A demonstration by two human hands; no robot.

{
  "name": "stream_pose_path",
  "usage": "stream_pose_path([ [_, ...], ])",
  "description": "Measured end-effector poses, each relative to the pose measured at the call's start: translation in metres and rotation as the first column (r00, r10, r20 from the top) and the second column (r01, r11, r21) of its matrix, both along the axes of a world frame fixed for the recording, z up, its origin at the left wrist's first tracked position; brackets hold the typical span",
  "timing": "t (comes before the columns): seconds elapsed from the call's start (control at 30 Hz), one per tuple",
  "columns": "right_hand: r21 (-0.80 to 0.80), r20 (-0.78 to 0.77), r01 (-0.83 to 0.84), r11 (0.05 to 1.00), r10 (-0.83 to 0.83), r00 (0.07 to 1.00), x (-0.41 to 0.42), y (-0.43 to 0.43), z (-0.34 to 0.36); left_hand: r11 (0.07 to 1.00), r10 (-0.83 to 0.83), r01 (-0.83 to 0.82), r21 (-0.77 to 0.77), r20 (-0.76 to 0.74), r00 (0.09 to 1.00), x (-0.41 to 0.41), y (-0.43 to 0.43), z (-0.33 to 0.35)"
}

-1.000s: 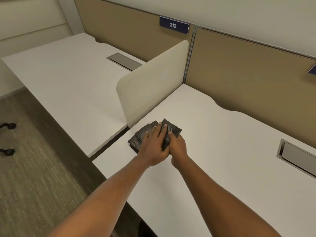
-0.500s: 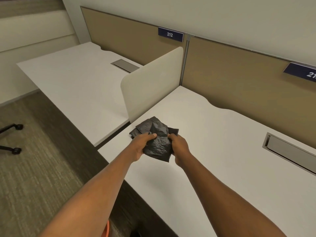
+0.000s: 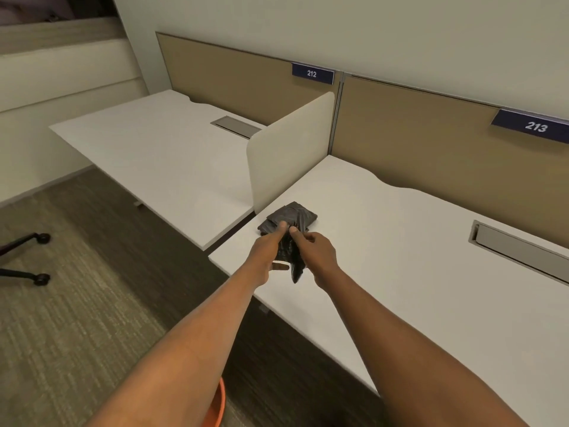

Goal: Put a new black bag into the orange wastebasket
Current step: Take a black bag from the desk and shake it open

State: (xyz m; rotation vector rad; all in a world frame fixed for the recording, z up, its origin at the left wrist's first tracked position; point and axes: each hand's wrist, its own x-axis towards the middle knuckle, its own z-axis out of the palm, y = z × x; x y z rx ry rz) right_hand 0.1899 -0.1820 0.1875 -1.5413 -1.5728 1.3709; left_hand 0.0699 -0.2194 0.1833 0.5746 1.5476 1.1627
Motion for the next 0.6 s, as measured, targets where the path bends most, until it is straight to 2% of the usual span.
stream_pose_path([
  [0.13,0.026,0.025,0.023,0.999,-0.023,0.999,-0.014,-0.052,0.004,0.998,-0.057,0.056,-0.028,-0.056,0.997,-0.016,-0.051,0.01],
  [0.47,-0.072,-0.078,0.139,0.988,-0.145,0.986,-0.02,-0.155,0.025,0.996,0.068,-0.071,-0.044,-0.082,0.994,-0.043,-0.159,0.031],
  [0.53,-0.085,-0.061,0.18,0.98,-0.186,0.981,-0.01,-0.166,0.028,0.995,0.092,-0.094,-0.031,-0.078,0.993,-0.047,-0.178,0.038],
  [0.6,-0.026,0.027,0.231,0.973,-0.23,0.973,0.001,-0.178,0.032,0.992,0.121,-0.122,-0.009,-0.075,0.99,-0.05,-0.195,0.045],
])
